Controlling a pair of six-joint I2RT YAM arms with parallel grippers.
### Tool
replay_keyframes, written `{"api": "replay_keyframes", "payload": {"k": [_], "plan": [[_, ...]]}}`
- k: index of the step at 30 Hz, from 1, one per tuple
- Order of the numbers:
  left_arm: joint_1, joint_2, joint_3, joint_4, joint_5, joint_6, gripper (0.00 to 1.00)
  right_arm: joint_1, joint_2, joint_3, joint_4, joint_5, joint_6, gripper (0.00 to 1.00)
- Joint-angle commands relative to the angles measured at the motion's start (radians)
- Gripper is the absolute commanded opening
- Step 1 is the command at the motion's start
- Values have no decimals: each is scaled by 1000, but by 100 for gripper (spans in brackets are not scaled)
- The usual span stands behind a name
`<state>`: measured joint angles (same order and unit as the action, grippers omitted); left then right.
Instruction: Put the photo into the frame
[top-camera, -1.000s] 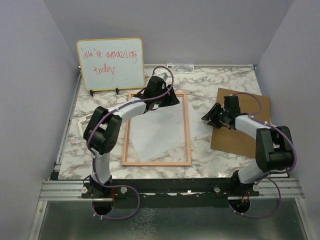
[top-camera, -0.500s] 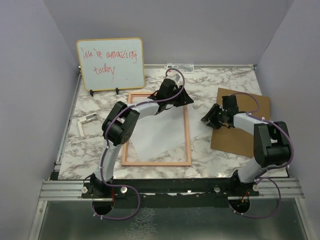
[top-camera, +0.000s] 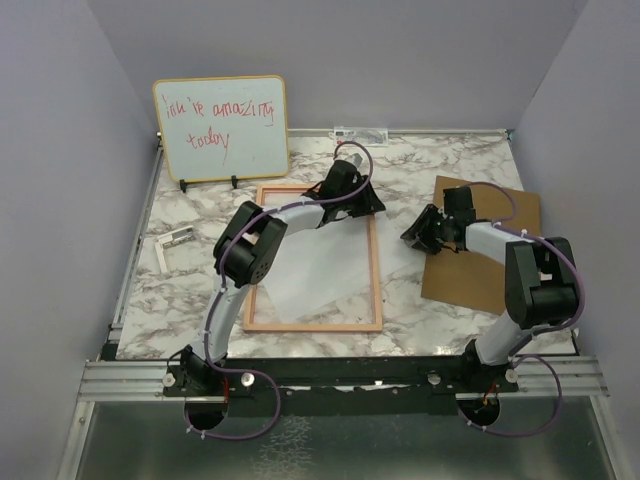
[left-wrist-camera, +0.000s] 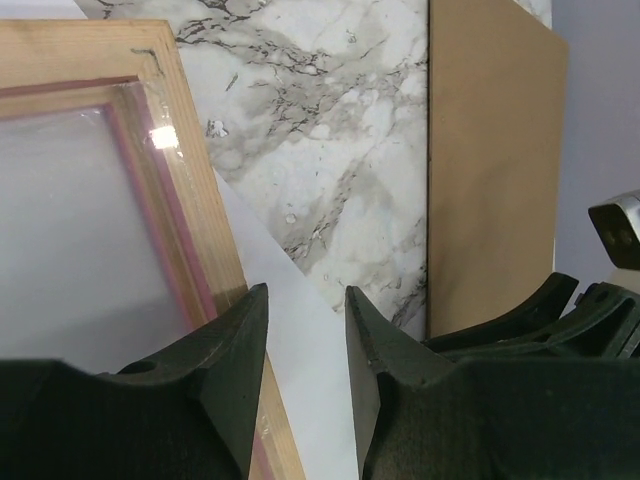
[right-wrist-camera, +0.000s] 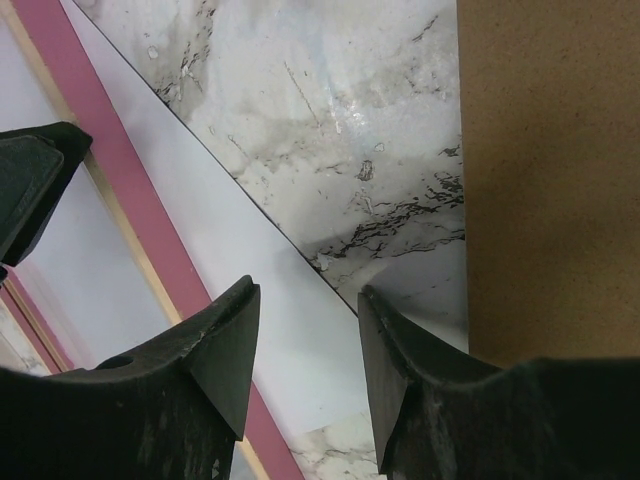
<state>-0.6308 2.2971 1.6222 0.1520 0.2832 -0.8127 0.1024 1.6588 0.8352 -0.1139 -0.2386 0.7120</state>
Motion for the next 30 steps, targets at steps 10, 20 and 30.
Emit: {"api": "replay_keyframes", "payload": {"k": [10,20,30], "plan": [[-15,-22,39,-316,-257,100,36,-7,47,-6,-48,12,-17,49],[-15,-83,20,-338,-233,160,36,-7,68,5,-39,1,-11,49],[-12,-154,-79,-259,-148,225,45,-7,88,13,-29,-20,-7,49]]}}
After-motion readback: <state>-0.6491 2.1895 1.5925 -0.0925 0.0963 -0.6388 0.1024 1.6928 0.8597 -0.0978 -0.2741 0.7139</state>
